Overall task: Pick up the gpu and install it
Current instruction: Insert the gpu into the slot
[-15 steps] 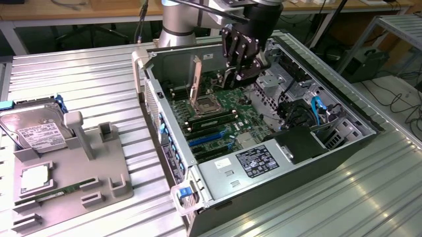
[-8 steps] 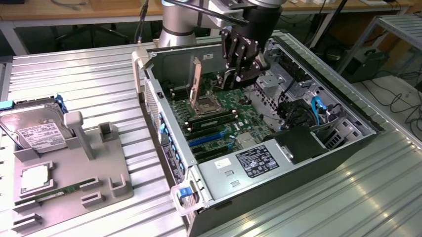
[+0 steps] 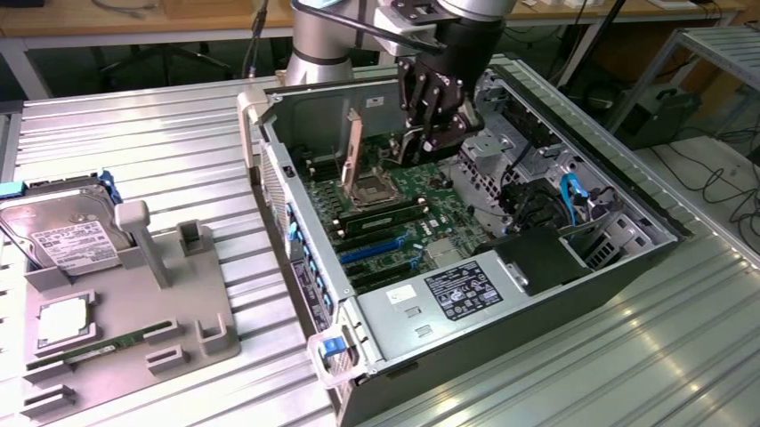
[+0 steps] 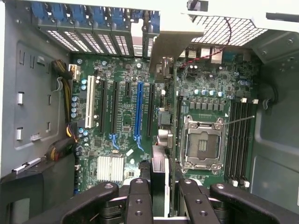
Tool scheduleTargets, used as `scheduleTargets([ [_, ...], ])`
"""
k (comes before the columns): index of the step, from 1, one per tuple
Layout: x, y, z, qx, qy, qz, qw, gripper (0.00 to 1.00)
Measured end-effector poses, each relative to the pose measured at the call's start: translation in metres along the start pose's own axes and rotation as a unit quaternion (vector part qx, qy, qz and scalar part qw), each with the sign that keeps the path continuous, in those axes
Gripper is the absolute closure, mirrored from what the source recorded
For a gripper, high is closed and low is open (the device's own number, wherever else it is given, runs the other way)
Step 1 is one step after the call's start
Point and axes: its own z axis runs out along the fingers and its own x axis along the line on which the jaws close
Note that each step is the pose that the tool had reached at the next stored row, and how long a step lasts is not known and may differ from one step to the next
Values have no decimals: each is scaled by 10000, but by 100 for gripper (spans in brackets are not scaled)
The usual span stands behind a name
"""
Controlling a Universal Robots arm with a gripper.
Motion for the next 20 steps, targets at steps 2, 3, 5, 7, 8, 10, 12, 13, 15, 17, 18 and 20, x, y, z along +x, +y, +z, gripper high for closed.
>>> scheduleTargets([
  [2, 0, -1, 15, 0, 0, 0, 10000, 73],
  [3, 1, -1, 29, 0, 1, 0, 10000, 73],
  [5, 1, -2, 52, 0, 0, 0, 10000, 73],
  [7, 2, -3, 72, 0, 0, 0, 10000, 73],
  [8, 2, -3, 80, 0, 0, 0, 10000, 73],
  [10, 2, -4, 99, 0, 0, 0, 10000, 73],
  [12, 3, -5, 118, 0, 0, 0, 10000, 73],
  [13, 3, -5, 128, 0, 0, 0, 10000, 73],
  [15, 3, -6, 145, 0, 0, 0, 10000, 73],
  [17, 4, -6, 163, 0, 0, 0, 10000, 73],
  [18, 4, -7, 173, 0, 0, 0, 10000, 73],
  [20, 4, -8, 192, 0, 0, 0, 10000, 73],
])
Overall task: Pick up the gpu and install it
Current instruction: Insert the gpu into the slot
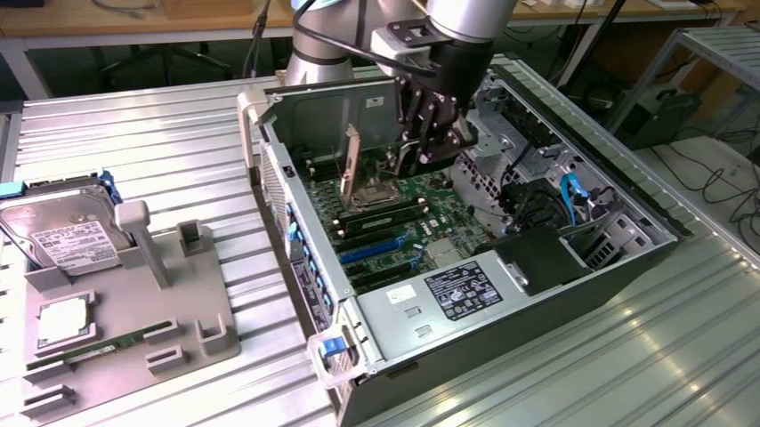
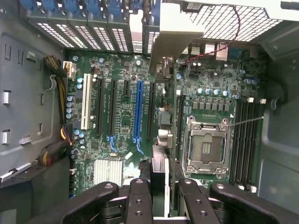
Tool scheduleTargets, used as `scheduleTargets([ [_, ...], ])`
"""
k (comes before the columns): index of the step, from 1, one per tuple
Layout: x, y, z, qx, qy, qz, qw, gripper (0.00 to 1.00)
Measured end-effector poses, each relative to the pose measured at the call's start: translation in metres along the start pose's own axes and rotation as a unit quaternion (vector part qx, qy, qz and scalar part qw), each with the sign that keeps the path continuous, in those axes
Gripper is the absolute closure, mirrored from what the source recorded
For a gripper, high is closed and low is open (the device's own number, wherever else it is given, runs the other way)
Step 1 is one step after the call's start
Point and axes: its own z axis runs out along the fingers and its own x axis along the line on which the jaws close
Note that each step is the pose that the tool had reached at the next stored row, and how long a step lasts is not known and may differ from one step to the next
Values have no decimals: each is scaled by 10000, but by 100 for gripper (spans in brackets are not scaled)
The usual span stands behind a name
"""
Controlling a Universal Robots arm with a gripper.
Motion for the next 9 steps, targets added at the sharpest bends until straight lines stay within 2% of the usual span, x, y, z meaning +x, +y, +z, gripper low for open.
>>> scheduleTargets([
  [8, 2, -3, 93, 0, 0, 0, 10000, 73],
  [9, 3, -5, 128, 0, 0, 0, 10000, 73],
])
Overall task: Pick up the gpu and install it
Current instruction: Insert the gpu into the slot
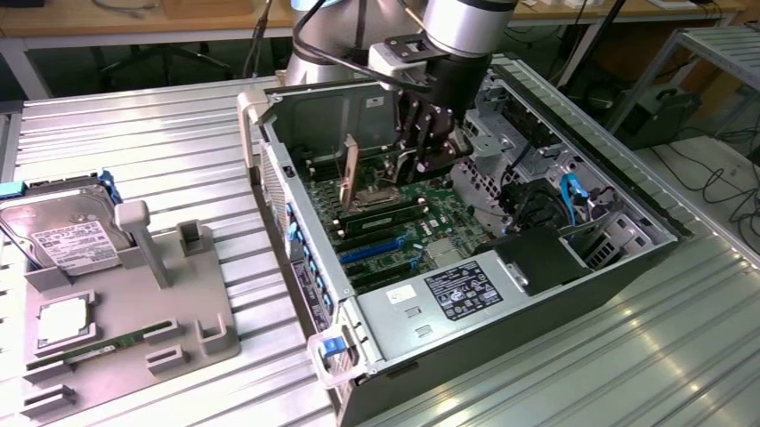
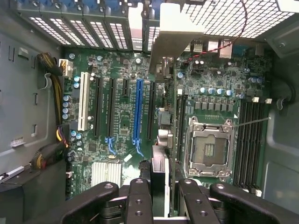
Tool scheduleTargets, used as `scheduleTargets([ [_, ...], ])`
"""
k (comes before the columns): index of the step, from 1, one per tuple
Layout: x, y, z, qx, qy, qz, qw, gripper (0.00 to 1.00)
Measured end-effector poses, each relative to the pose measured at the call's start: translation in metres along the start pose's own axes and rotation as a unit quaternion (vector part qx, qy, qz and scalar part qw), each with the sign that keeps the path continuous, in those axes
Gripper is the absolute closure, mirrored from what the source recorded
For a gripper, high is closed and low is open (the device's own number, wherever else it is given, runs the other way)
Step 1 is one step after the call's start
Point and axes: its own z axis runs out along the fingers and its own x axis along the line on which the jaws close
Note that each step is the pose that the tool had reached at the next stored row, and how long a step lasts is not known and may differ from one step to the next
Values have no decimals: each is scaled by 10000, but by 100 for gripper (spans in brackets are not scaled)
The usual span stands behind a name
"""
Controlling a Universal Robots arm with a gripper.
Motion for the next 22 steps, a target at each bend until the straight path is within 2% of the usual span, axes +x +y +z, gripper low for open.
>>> scheduleTargets([
  [13, 4, -5, 122, -13, 1, 0, 10000, 73],
  [18, 8, -9, 213, -13, -1, 0, 10000, 73],
  [22, 9, -5, 241, -2, -24, -1, 10000, 73],
])
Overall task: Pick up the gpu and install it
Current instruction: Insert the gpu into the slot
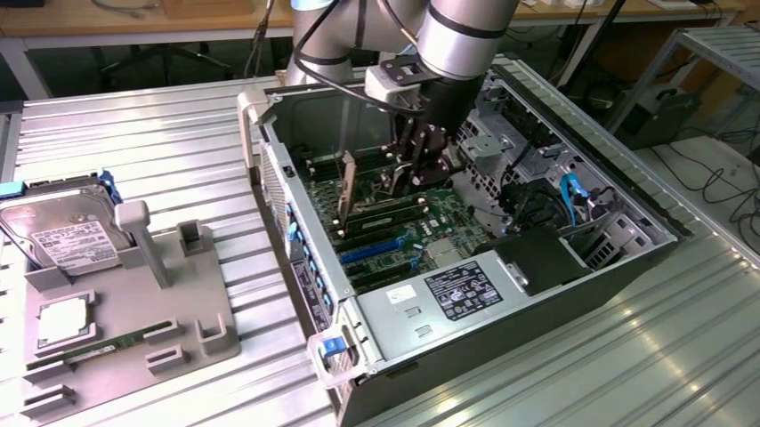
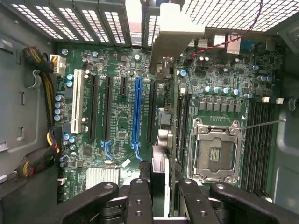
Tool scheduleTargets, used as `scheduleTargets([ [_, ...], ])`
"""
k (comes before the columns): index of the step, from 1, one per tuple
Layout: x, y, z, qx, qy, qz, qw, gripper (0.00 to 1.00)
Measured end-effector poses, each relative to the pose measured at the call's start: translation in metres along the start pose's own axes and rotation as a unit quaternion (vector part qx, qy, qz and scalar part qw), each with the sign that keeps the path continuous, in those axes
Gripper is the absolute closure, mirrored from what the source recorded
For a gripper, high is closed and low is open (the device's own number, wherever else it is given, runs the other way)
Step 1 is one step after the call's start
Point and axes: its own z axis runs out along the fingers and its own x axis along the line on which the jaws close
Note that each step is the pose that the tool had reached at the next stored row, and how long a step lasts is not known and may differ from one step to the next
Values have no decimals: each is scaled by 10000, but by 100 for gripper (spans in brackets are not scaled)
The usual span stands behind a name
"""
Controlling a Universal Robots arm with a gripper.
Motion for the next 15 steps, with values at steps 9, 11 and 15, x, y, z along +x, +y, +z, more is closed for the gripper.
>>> scheduleTargets([
  [9, 3, 7, 121, 35, -28, 154, 9999, 73],
  [11, 15, 9, 140, 37, -30, 241, 9997, 73],
  [15, 109, 15, 143, 38, -24, 249, 9997, 73],
])
